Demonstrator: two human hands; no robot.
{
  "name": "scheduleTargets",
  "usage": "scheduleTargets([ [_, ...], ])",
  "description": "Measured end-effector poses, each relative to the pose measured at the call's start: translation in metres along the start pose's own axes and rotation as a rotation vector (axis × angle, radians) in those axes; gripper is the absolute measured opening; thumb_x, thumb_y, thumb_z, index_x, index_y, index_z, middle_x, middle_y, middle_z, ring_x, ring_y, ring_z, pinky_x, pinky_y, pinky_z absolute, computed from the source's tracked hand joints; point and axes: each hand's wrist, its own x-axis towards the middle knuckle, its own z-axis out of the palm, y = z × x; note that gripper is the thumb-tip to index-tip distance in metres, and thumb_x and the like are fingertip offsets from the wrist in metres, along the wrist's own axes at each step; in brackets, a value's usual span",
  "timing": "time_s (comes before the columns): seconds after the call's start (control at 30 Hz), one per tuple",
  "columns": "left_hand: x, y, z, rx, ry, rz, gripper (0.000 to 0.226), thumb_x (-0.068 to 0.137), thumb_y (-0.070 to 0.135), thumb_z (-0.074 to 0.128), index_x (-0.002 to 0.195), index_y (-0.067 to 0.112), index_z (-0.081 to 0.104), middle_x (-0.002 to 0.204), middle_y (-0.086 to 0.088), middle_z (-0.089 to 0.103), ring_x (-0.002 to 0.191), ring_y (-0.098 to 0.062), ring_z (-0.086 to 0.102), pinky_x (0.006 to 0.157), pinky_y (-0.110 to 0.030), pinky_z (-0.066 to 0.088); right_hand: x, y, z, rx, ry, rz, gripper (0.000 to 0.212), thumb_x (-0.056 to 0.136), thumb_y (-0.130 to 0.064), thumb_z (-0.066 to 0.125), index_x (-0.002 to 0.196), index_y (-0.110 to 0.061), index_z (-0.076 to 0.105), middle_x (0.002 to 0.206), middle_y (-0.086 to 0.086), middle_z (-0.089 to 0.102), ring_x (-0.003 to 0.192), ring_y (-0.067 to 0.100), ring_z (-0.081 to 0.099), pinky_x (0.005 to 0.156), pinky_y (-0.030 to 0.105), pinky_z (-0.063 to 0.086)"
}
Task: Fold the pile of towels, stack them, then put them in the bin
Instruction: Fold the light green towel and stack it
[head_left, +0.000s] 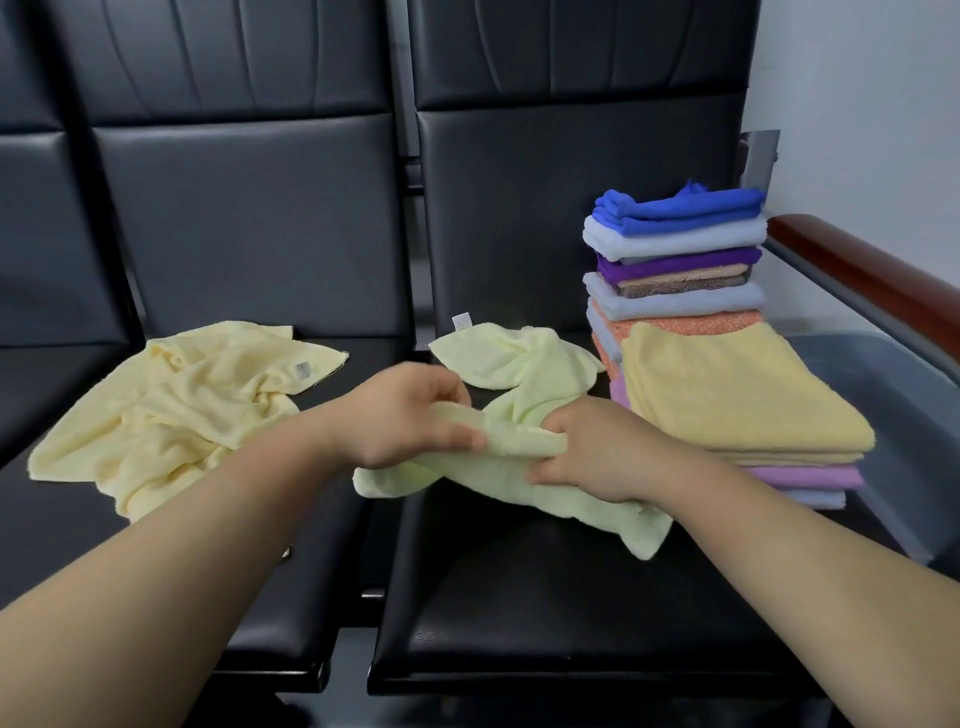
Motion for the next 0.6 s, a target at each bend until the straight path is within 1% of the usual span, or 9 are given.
scheduleTargets([
  [0.07, 0.000, -0.003, 0.002, 0.233, -0.135, -0.024, 0.023, 0.078, 0.041, 0.084, 0.079, 0.024, 0.067, 0.072, 0.013, 0.065, 0.069, -0.006, 0.060, 0.066, -0.026, 0.048, 0.001, -0.003, -0.003, 0.060, 0.054, -0.008, 0.045, 0.082, -0.037, 0.081, 0.060, -0.020, 0.046, 0.058, -0.007, 0.043, 0.056, 0.012, 0.041, 0.054, 0.027, 0.034],
  [0.13, 0.000, -0.009, 0.004, 0.224, -0.120, -0.041, 0.025, 0.087, 0.034, 0.078, 0.073, 0.020, 0.062, 0.064, 0.015, 0.056, 0.063, -0.004, 0.052, 0.064, -0.026, 0.044, 0.000, -0.005, -0.009, 0.158, 0.087, -0.030, 0.040, 0.083, -0.038, 0.081, 0.064, -0.018, 0.053, 0.060, -0.006, 0.048, 0.059, 0.011, 0.048, 0.057, 0.027, 0.038],
  [0.2, -0.001, -0.013, 0.002, 0.017, -0.021, -0.029, 0.023, 0.094, 0.031, 0.070, 0.082, 0.014, 0.062, 0.071, 0.014, 0.059, 0.068, -0.003, 0.054, 0.067, -0.027, 0.046, -0.004, -0.006, -0.015, 0.342, 0.082, -0.041, 0.028, 0.085, -0.035, 0.081, 0.075, -0.014, 0.066, 0.068, 0.002, 0.064, 0.067, 0.012, 0.061, 0.066, 0.031, 0.048],
  [0.27, -0.004, -0.011, 0.002, -0.307, 0.085, 0.000, 0.017, 0.099, 0.024, 0.063, 0.086, 0.013, 0.060, 0.071, 0.015, 0.062, 0.066, -0.002, 0.057, 0.061, -0.022, 0.045, -0.008, -0.005, -0.016, 0.484, 0.045, -0.058, 0.019, 0.085, -0.029, 0.083, 0.090, -0.013, 0.074, 0.085, 0.004, 0.076, 0.080, 0.017, 0.073, 0.077, 0.037, 0.058],
  [0.33, -0.004, -0.004, 0.005, -0.534, 0.192, -0.003, 0.014, 0.095, 0.026, 0.062, 0.087, 0.015, 0.058, 0.071, 0.011, 0.064, 0.065, -0.006, 0.058, 0.061, -0.023, 0.046, -0.010, -0.007, -0.014, 0.502, -0.018, -0.081, 0.017, 0.082, -0.025, 0.085, 0.095, -0.022, 0.075, 0.090, -0.005, 0.078, 0.086, 0.013, 0.075, 0.081, 0.034, 0.060],
  [0.4, -0.003, 0.003, 0.008, -0.587, 0.259, 0.000, 0.016, 0.088, 0.031, 0.064, 0.086, 0.016, 0.060, 0.073, 0.008, 0.065, 0.067, -0.010, 0.060, 0.063, -0.029, 0.048, -0.008, -0.007, -0.010, 0.386, -0.064, -0.067, 0.023, 0.080, -0.025, 0.087, 0.098, -0.026, 0.072, 0.093, -0.009, 0.077, 0.090, 0.010, 0.074, 0.083, 0.031, 0.060],
  [0.5, -0.007, 0.009, 0.005, -0.389, 0.137, 0.055, 0.016, 0.084, 0.025, 0.083, 0.090, 0.019, 0.069, 0.079, 0.010, 0.073, 0.073, -0.007, 0.067, 0.066, -0.025, 0.055, -0.003, -0.004, -0.006, 0.116, -0.051, -0.039, 0.020, 0.083, -0.030, 0.083, 0.084, -0.021, 0.065, 0.082, -0.006, 0.070, 0.079, 0.014, 0.068, 0.072, 0.030, 0.054],
  [0.53, -0.008, 0.009, 0.004, -0.213, 0.055, 0.057, 0.019, 0.080, 0.025, 0.088, 0.089, 0.022, 0.071, 0.081, 0.011, 0.074, 0.075, -0.004, 0.068, 0.069, -0.023, 0.056, -0.001, -0.002, -0.006, 0.075, -0.031, -0.035, 0.024, 0.085, -0.032, 0.081, 0.079, -0.018, 0.062, 0.076, -0.004, 0.065, 0.073, 0.015, 0.063, 0.068, 0.031, 0.049],
  [0.6, -0.008, 0.004, 0.005, 0.144, -0.049, 0.009, 0.021, 0.075, 0.028, 0.089, 0.083, 0.021, 0.071, 0.075, 0.009, 0.071, 0.070, -0.003, 0.064, 0.072, -0.028, 0.054, 0.000, 0.000, -0.009, 0.095, 0.021, -0.032, 0.029, 0.087, -0.036, 0.078, 0.080, -0.011, 0.065, 0.074, 0.002, 0.063, 0.071, 0.015, 0.058, 0.065, 0.031, 0.045],
])
